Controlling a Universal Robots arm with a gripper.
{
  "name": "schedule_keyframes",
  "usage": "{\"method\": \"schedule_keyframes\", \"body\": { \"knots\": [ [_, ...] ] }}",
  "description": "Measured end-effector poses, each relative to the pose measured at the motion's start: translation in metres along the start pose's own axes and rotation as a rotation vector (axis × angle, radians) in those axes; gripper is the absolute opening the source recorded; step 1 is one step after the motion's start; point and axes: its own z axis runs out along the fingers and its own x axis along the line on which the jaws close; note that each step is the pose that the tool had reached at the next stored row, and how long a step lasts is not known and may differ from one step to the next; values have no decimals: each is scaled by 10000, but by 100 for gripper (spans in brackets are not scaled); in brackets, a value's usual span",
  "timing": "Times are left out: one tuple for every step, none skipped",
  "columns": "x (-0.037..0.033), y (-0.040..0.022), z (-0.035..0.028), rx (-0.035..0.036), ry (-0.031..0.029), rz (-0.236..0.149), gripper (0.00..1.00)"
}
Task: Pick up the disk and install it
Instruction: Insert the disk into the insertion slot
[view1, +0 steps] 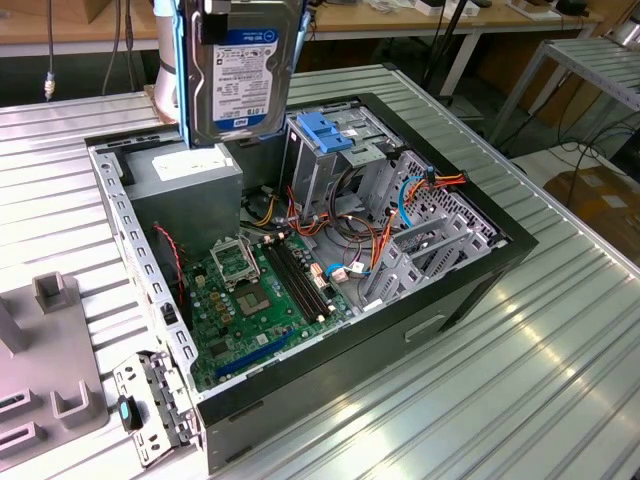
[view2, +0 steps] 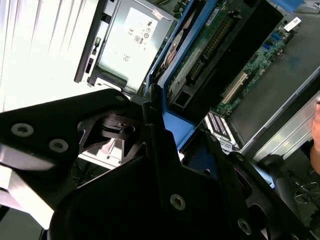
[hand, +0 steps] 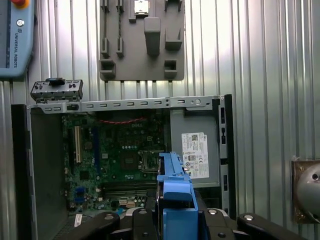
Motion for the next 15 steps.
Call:
{"method": "schedule_keyframes", "body": {
  "knots": [
    [10,-1,0,0,0,0,37],
    [21,-2,0,0,0,0,37],
    [33,-2,0,0,-1,0,37],
    [44,-3,0,0,0,0,37],
    [52,-3,0,0,0,1,37],
    [58,-3,0,0,1,0,37],
    [67,-4,0,0,1,1,37],
    [74,-4,1,1,0,0,37],
    [79,-4,0,0,2,0,37],
    [83,-4,1,0,2,0,37],
    [87,-5,1,0,2,1,37],
    [97,-6,0,0,4,0,37],
    [106,-6,1,0,3,0,37],
    [116,-7,1,0,3,0,37],
    [129,-8,1,0,3,1,37]
  ]
}}
